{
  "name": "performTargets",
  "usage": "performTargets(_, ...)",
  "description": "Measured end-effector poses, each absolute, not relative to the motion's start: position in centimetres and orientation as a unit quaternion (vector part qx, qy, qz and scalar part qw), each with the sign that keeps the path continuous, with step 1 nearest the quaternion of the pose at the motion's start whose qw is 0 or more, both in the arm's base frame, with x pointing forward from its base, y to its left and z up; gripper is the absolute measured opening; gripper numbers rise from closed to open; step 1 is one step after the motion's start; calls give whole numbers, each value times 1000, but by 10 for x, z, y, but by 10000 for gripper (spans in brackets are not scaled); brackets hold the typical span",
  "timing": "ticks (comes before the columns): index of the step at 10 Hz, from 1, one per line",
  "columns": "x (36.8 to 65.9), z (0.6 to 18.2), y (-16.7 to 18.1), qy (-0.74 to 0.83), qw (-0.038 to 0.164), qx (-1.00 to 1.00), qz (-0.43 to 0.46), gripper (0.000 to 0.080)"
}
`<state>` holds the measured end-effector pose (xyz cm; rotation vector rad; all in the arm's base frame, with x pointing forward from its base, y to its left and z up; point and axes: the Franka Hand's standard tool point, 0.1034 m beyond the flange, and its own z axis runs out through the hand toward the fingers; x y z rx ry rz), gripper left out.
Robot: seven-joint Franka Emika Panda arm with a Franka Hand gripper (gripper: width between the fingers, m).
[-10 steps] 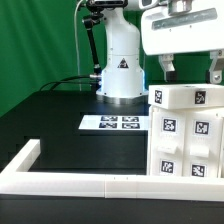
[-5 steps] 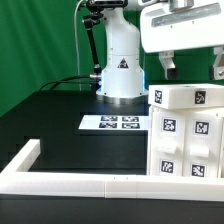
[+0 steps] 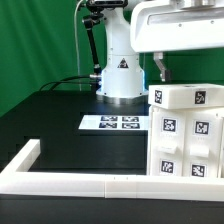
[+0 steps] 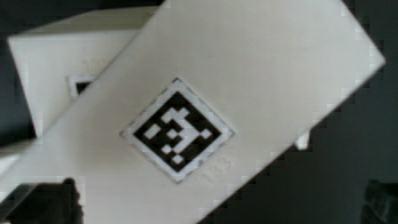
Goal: Assemble cabinet
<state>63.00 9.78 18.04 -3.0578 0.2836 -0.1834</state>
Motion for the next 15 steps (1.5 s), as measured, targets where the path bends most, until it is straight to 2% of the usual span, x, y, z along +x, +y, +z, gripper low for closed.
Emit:
performTargets(4, 630, 180, 94, -50, 23, -996, -64, 797)
performTargets(9, 630, 180, 90, -383, -6, -922, -64, 797)
performTargets(15, 628, 177, 86, -562, -30, -825, -52, 797)
